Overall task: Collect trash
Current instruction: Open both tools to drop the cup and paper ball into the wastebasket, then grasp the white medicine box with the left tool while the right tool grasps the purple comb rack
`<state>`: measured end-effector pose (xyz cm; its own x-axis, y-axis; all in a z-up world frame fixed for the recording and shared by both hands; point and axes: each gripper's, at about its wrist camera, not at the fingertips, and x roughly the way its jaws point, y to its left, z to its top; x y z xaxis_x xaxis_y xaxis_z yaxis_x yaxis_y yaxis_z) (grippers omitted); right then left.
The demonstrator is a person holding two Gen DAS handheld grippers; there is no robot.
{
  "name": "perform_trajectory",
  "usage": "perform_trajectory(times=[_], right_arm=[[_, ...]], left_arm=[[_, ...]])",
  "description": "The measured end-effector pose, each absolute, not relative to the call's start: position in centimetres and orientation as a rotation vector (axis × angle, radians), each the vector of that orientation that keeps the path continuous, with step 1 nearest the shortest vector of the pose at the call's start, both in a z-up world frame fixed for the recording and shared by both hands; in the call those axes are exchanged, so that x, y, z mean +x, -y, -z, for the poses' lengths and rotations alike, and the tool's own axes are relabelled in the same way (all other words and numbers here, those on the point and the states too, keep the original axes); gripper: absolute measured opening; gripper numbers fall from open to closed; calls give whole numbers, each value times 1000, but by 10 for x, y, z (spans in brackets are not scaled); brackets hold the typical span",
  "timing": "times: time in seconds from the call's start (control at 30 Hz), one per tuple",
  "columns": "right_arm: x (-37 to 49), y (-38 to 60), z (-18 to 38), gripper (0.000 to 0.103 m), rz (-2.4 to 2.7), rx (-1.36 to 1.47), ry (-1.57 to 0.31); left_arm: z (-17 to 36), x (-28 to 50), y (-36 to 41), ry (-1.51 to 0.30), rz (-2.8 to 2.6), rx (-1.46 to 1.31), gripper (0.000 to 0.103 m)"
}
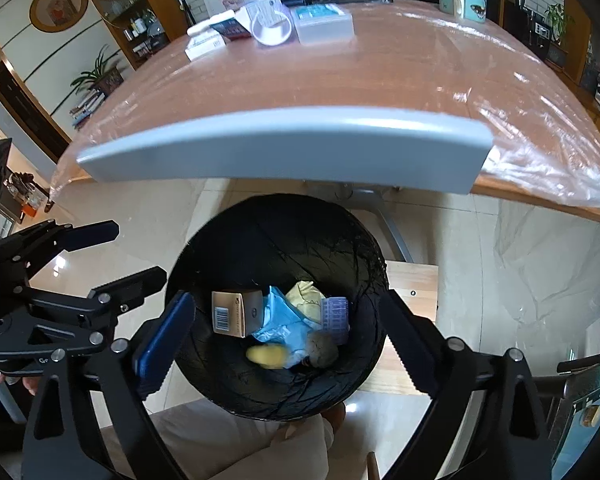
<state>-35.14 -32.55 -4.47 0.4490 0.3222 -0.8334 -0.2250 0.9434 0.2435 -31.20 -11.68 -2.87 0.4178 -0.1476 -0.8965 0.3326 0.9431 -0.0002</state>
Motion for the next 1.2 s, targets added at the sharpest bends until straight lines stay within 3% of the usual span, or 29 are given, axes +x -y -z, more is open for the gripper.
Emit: perform_trajectory(times=[0.53, 0.87, 1.2], right_arm=[[-344, 332, -57, 99, -261, 70, -697], [-284, 317, -67, 99, -232, 27, -724], [-218, 297, -34, 99, -159, -62, -830]], left_arm=[[-43, -299, 103, -888, 266, 135, 97], [-58, -241, 70, -878, 219, 106, 97], [-47, -186, 55, -917, 241, 138, 97]])
